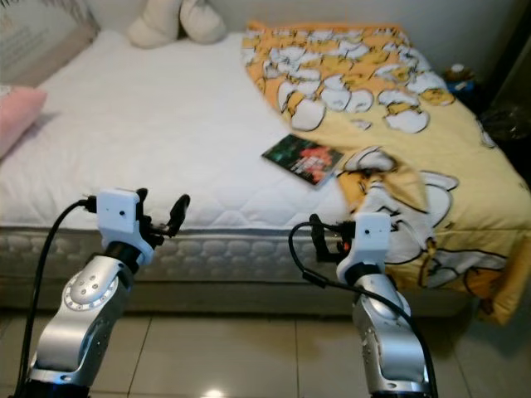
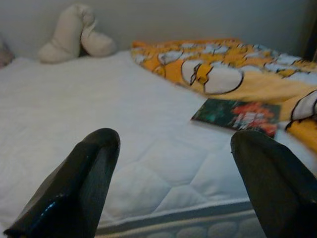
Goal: Clean up the room
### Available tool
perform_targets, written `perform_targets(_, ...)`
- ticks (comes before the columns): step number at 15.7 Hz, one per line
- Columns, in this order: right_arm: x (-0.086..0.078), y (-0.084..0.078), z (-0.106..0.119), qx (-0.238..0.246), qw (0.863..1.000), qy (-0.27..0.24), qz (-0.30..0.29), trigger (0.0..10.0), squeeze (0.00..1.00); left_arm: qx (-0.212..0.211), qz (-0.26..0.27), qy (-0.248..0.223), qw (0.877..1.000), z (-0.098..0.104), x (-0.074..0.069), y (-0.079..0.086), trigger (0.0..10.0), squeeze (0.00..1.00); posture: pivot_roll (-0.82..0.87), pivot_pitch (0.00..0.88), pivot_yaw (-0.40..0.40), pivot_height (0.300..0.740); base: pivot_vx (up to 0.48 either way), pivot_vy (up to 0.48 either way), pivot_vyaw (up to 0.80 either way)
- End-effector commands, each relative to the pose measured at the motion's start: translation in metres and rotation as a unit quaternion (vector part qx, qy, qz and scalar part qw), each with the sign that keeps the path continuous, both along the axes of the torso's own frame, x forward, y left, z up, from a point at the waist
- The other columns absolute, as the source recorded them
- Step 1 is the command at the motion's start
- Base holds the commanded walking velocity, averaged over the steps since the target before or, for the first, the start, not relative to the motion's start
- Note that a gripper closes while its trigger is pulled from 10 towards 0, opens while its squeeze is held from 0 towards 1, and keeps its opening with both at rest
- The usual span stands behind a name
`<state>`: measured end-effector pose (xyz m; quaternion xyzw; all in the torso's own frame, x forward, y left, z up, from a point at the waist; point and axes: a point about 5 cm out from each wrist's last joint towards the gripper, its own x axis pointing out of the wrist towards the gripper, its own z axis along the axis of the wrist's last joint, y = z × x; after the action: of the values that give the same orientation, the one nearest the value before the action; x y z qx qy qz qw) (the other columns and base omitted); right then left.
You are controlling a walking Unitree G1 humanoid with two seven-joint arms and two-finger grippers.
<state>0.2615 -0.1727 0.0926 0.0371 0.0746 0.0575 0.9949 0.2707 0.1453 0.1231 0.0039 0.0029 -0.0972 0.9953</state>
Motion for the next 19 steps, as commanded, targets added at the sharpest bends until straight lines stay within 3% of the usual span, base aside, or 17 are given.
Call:
perform_targets(1,0.001,0.007,0.001,0.003,1.000,0.005,0.013,10.0,0.00,0.008,0.006,-0.003,1.000,0.001,0.000,0.004,10.0,0.00,-0.02,0.000,0.041,0.740,0.375,0.000,-0.56)
perform_targets(15,0.009,0.005,0.004,-0.023,1.000,-0.004,0.019,10.0,0.00,0.005,0.012,0.008,1.000,-0.005,-0.001,0.007,10.0,0.00,-0.02,0.000,0.033,0.740,0.451,0.000,0.00)
perform_targets(19,0.007,0.006,0.004,-0.017,1.000,-0.005,0.022,10.0,0.00,0.008,0.000,0.020,1.000,-0.010,-0.001,0.007,10.0,0.00,-0.02,0.000,0.039,0.740,0.469,0.000,-0.80)
